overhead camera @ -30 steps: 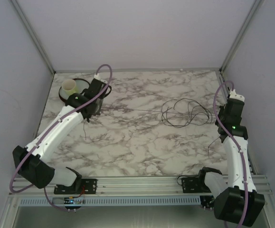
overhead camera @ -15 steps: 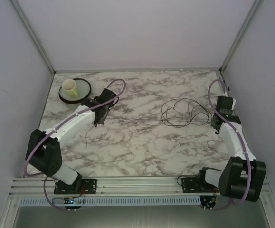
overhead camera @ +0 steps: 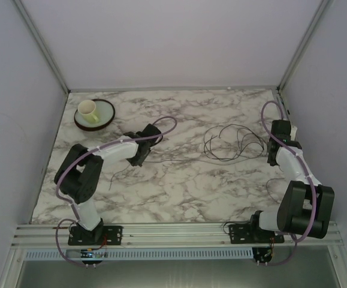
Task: Zip-tie the wires
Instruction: Straighten the cable at the center of the board.
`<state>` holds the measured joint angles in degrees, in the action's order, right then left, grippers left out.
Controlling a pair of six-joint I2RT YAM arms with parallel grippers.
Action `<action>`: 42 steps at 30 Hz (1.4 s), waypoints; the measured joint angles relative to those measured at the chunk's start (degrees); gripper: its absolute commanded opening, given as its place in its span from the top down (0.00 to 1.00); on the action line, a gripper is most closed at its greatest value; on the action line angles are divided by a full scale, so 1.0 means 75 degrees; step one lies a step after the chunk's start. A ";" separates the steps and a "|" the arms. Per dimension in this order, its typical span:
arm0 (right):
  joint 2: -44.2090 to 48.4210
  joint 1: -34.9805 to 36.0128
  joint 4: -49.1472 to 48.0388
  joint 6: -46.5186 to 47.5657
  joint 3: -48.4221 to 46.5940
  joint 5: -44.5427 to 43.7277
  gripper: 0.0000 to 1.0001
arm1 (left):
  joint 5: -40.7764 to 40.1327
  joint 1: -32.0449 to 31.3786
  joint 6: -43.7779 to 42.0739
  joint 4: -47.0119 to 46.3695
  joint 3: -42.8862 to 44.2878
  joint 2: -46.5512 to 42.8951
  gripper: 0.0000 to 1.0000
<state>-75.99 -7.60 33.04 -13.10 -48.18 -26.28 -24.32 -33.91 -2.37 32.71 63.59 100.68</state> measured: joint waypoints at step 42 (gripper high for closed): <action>-0.0020 0.0277 0.1536 0.0635 -0.2460 0.4048 0.02 | -0.0446 -0.0079 -0.0108 -0.0017 0.0554 0.0592 0.02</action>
<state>-76.14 -5.52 44.56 -8.34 -66.63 4.08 -27.66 -34.50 -3.18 32.58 67.75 105.12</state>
